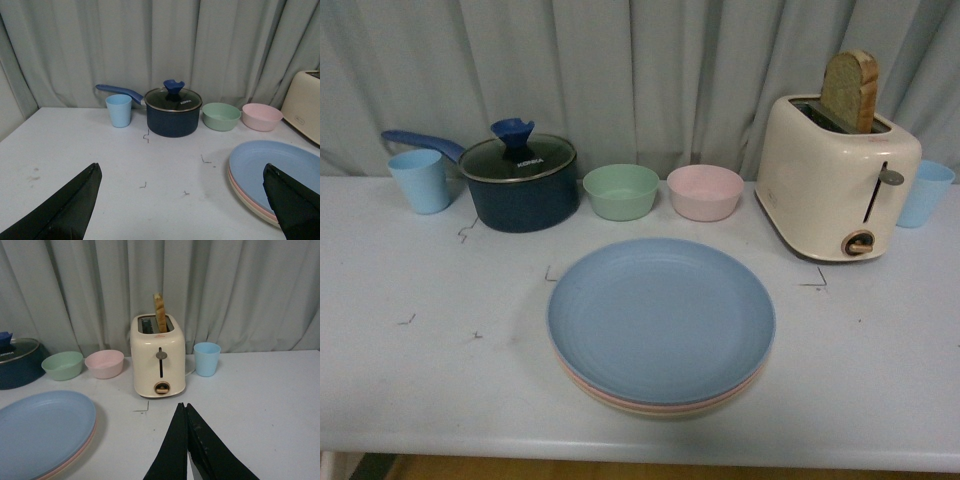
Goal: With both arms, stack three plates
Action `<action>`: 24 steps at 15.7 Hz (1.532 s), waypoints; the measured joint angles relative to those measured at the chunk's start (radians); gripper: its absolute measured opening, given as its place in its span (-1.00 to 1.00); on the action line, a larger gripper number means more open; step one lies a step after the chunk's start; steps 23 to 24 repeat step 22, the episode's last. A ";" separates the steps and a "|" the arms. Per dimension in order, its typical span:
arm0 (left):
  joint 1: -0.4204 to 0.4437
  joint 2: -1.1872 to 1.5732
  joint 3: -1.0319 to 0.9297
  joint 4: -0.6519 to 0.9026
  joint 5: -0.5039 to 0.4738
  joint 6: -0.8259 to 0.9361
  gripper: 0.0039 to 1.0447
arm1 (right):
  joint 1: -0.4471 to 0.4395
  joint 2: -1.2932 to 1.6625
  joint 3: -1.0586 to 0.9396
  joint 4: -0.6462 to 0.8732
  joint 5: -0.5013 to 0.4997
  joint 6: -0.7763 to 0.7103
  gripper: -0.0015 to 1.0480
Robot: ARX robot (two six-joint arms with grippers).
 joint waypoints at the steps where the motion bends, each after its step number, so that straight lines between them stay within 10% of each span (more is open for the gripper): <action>1: 0.000 0.000 0.000 0.000 0.000 0.000 0.88 | 0.000 -0.022 0.000 -0.023 0.000 0.000 -0.96; 13: 0.000 0.000 0.000 0.000 0.001 0.000 0.88 | 0.000 -0.350 0.000 -0.362 -0.003 0.000 -0.96; 21: 0.000 0.000 0.000 0.000 0.000 0.000 0.88 | 0.000 -0.351 0.000 -0.360 -0.003 -0.001 0.76; 24: 0.000 0.000 0.000 0.000 0.000 0.000 0.88 | 0.000 -0.351 0.000 -0.360 -0.003 -0.001 0.88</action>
